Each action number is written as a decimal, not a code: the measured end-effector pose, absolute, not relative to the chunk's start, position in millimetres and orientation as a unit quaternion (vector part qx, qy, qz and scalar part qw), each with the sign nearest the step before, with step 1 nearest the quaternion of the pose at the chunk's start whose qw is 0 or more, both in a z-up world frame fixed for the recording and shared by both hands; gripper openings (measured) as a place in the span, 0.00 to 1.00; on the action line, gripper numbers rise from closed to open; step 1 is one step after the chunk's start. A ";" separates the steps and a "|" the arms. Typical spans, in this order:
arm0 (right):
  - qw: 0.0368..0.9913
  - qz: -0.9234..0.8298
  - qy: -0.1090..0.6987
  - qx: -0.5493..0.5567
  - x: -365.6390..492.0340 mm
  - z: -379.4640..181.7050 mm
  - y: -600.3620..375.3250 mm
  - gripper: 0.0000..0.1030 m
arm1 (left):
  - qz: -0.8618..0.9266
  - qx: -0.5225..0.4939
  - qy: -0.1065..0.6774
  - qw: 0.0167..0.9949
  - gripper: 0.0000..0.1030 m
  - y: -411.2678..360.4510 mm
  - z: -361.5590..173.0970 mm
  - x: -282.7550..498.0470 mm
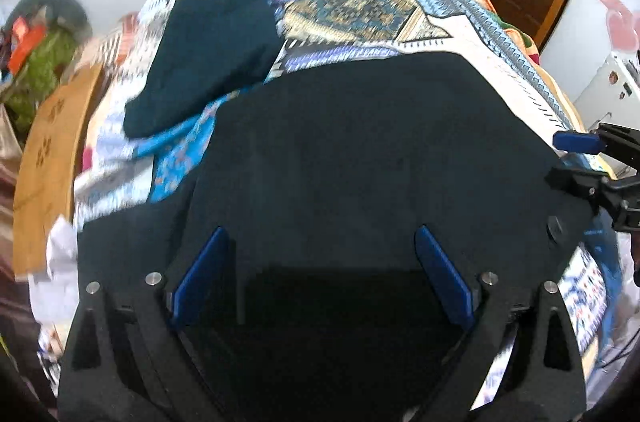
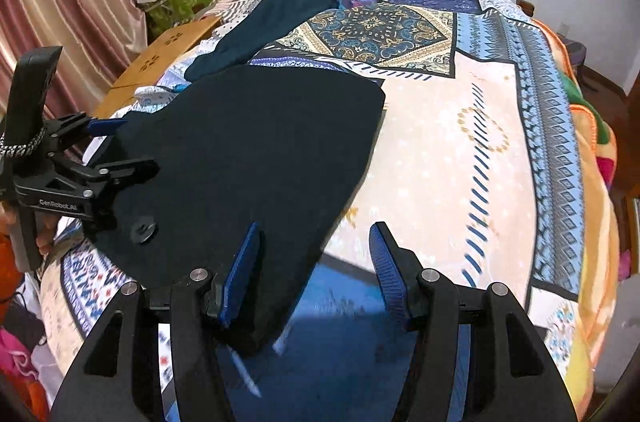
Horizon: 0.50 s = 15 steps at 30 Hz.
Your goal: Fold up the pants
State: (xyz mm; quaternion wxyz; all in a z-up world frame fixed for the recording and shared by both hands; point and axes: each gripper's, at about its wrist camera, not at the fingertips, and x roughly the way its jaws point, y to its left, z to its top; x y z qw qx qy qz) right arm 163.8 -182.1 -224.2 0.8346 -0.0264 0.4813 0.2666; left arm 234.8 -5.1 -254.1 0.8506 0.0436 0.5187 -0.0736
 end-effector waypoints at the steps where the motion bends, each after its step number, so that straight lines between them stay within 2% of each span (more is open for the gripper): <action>1: 0.837 0.264 0.479 -0.027 161.8 -218.1 -181.9 0.52 | -0.071 0.036 0.522 0.849 0.93 0.9 -250.2 231.7; 9: 0.866 0.286 0.410 -0.031 147.9 -163.6 -154.8 0.52 | 0.029 -0.002 0.479 0.877 0.93 81.0 -203.1 184.7; 12: 0.872 0.298 0.384 -0.056 144.5 -153.5 -129.7 0.52 | 0.073 -0.045 0.481 0.872 0.98 122.7 -201.8 164.0; 15: 0.866 0.318 0.380 -0.071 143.8 -156.1 -101.9 0.52 | 0.091 -0.114 0.497 0.856 0.98 162.6 -217.2 142.2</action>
